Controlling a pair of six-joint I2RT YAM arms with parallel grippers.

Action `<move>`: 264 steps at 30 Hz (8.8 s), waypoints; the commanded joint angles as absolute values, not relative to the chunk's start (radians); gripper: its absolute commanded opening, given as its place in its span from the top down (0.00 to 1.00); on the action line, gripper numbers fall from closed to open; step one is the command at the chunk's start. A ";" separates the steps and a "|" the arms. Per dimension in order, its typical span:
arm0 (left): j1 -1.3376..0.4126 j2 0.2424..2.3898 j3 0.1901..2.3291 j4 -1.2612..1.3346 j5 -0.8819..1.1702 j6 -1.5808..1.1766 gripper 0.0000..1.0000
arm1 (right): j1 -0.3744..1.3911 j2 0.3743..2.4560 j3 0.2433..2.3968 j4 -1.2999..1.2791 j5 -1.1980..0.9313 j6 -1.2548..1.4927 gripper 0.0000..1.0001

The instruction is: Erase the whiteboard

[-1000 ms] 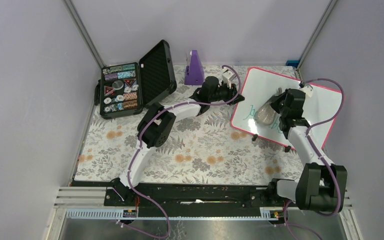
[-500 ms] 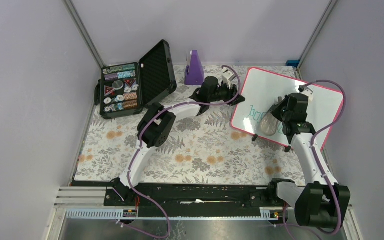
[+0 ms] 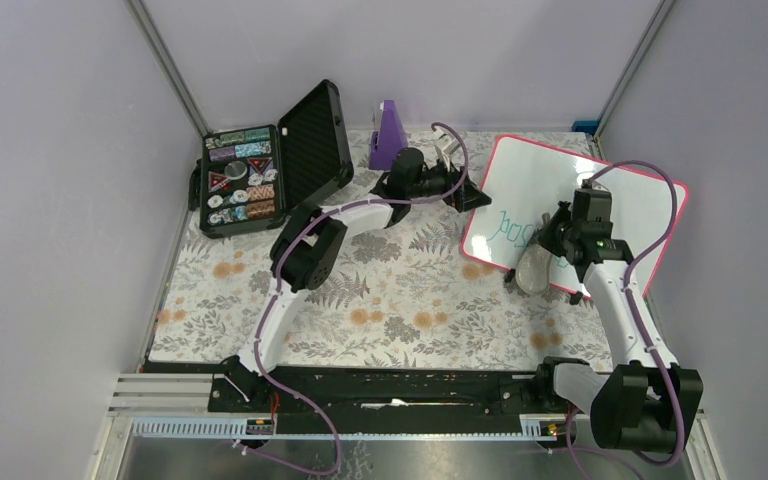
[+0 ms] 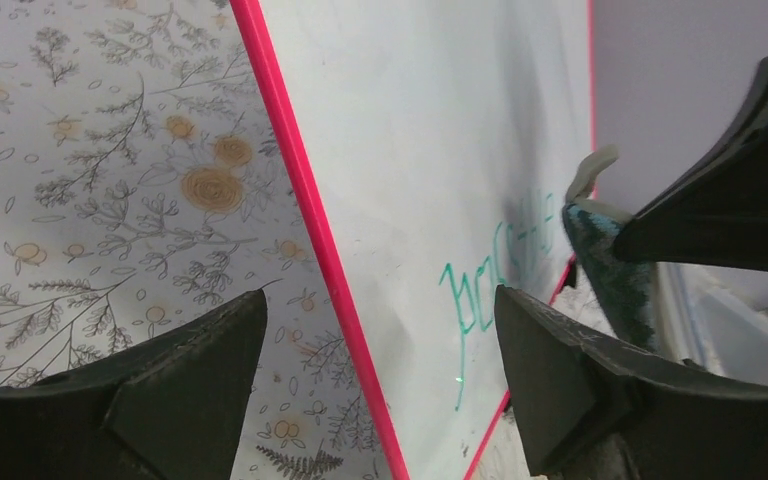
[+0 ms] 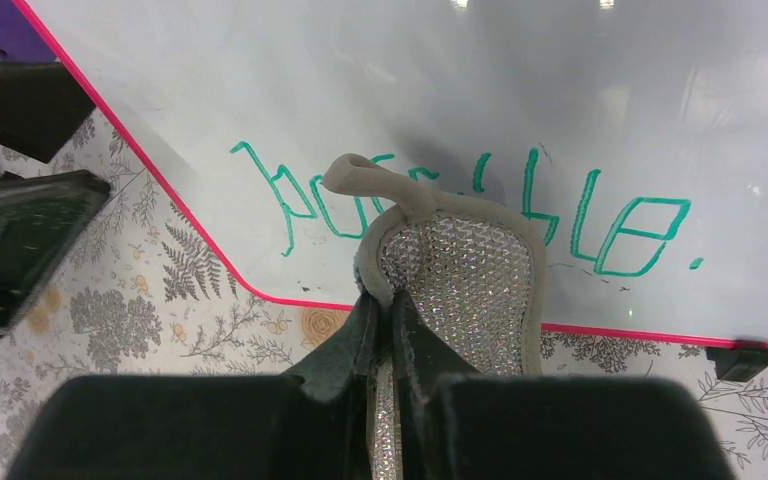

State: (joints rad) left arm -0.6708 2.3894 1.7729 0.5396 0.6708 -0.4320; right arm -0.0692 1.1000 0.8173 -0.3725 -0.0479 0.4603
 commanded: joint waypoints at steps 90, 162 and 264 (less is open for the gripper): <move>-0.704 2.492 1.950 0.458 0.738 -0.393 1.00 | 0.350 1.681 1.264 -0.394 0.181 0.470 1.00; -0.704 2.493 1.941 0.475 0.739 -0.400 1.00 | 0.033 1.459 1.012 -0.347 0.145 0.444 1.00; -0.704 2.491 1.942 0.457 0.726 -0.381 1.00 | 0.221 1.607 0.985 -0.188 -0.123 0.655 1.00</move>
